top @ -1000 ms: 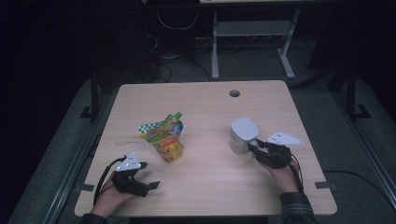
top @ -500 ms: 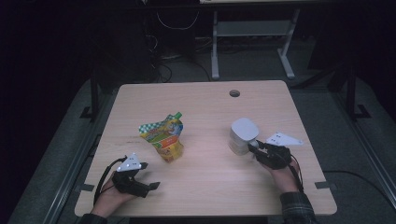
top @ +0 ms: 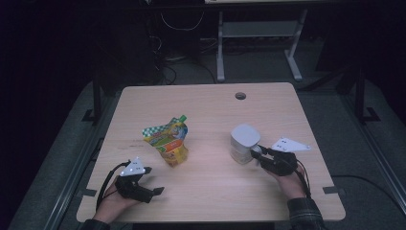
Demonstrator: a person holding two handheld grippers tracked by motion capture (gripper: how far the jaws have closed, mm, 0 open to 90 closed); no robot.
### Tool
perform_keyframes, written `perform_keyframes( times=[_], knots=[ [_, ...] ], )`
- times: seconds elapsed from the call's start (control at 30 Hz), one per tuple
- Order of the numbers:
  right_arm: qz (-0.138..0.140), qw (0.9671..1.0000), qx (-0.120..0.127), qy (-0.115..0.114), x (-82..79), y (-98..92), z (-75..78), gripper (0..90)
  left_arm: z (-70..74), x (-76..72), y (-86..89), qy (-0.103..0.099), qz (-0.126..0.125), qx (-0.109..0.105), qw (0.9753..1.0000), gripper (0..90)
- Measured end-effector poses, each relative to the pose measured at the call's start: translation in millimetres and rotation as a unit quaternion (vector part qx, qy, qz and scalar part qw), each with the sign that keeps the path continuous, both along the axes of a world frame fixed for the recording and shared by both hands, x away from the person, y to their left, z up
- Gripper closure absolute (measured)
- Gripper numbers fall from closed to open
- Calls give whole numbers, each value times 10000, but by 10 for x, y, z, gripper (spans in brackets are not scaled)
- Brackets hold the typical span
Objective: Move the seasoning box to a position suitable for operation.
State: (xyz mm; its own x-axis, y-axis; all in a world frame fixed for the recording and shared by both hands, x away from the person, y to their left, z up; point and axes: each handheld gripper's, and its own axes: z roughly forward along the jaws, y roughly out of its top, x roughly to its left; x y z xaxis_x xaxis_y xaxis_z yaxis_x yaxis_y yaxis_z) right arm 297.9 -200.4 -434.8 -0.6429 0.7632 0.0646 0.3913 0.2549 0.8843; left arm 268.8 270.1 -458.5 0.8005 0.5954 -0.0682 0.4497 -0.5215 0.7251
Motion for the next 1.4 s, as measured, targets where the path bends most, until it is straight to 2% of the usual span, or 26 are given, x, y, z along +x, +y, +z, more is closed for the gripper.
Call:
perform_keyframes(
  times=[0.27, 0.5, 0.77, 0.93, 0.97, 1.17, 1.4],
  knots=[
    [446, 9990, 17, -2, -58, 122, 17, 690, -1, -1, -2, 7, -5, -12, 10000, 87],
    [856, 9963, 29, 15, -120, 260, 27, 689, -2, -5, -8, 17, 0, -54, 10000, 87],
    [1409, 9900, 4, 22, -204, 440, 32, 689, -5, -7, -14, 45, -18, -65, 10000, 87],
    [1636, 9865, 41, 33, -234, 488, 21, 688, -7, -7, -20, 51, -72, -16, 10000, 87],
    [1680, 9857, 59, 97, -251, 502, 21, 688, -10, -9, -24, 56, -58, -43, 10000, 87],
    [1989, 9800, -13, 113, -289, 539, -8, 685, -10, -13, -25, 70, -53, -60, 9999, 87],
    [2082, 9778, -10, 217, -286, 524, -33, 679, -18, -17, -38, 82, -88, -56, 9999, 87]
  ],
)
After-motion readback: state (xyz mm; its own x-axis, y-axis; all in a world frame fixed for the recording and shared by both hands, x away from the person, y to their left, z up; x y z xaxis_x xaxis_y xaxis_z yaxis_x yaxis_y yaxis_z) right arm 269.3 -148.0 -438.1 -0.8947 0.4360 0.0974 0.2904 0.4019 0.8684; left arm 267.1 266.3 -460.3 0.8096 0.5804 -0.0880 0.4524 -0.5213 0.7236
